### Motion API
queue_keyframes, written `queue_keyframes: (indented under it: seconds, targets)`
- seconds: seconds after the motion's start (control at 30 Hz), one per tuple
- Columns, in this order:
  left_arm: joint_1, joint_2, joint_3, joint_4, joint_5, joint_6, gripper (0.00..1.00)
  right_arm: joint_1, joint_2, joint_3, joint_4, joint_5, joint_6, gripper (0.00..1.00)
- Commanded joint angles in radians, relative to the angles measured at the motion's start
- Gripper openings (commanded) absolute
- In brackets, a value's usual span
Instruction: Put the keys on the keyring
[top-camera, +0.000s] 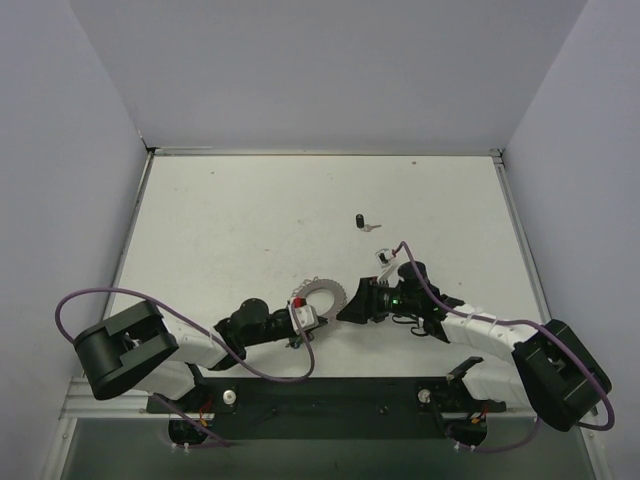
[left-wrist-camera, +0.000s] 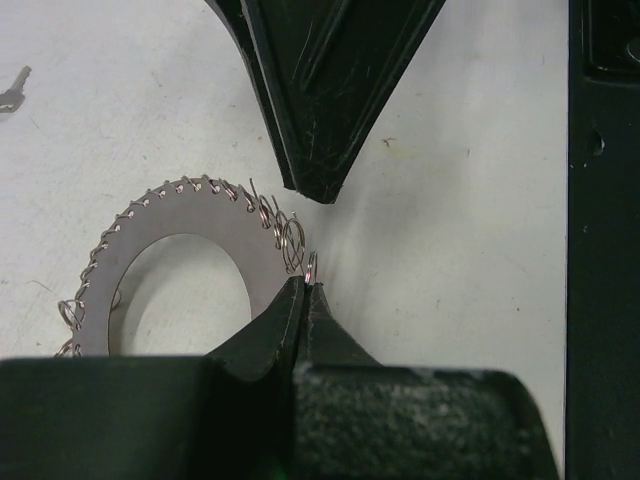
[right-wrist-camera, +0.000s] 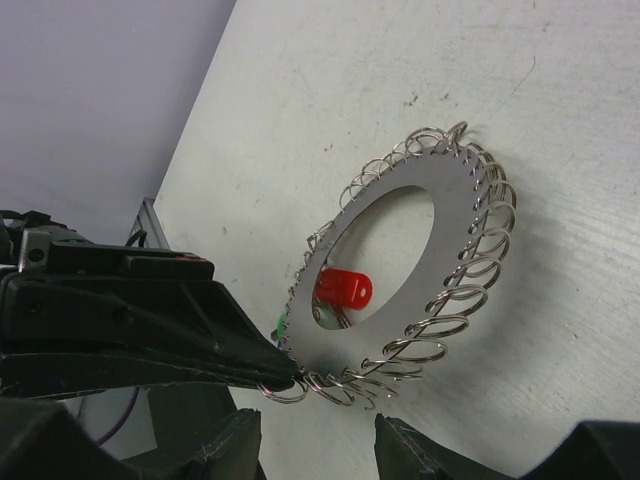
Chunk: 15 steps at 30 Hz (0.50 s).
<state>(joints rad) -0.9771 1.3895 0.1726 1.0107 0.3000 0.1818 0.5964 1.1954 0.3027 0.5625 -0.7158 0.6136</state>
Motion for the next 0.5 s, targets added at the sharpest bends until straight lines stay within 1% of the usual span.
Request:
queue_keyframes:
  seconds: [0.0, 0.13, 0.23, 0.37, 0.4, 0.47]
  targets:
    - [0.029, -0.027, -0.021, 0.135, 0.027, -0.073, 0.0, 0.003, 0.001, -0.025, 0.152, -0.027, 0.052, 0.49]
    - [0.052, -0.049, -0.044, 0.201, 0.037, -0.12, 0.0, 0.003, -0.026, -0.043, 0.235, -0.01, 0.083, 0.53]
    - [0.078, -0.07, -0.059, 0.253, 0.041, -0.165, 0.0, 0.002, -0.057, -0.043, 0.266, 0.001, 0.098, 0.56]
    - [0.113, -0.096, -0.08, 0.321, 0.037, -0.26, 0.0, 0.002, -0.095, -0.028, 0.272, 0.009, 0.103, 0.58]
    - [0.121, -0.099, -0.084, 0.353, 0.037, -0.275, 0.0, 0.002, -0.102, -0.024, 0.272, 0.01, 0.101, 0.59]
    - [0.13, -0.098, -0.081, 0.367, 0.037, -0.294, 0.0, 0.002, -0.111, -0.011, 0.263, 0.013, 0.1, 0.59]
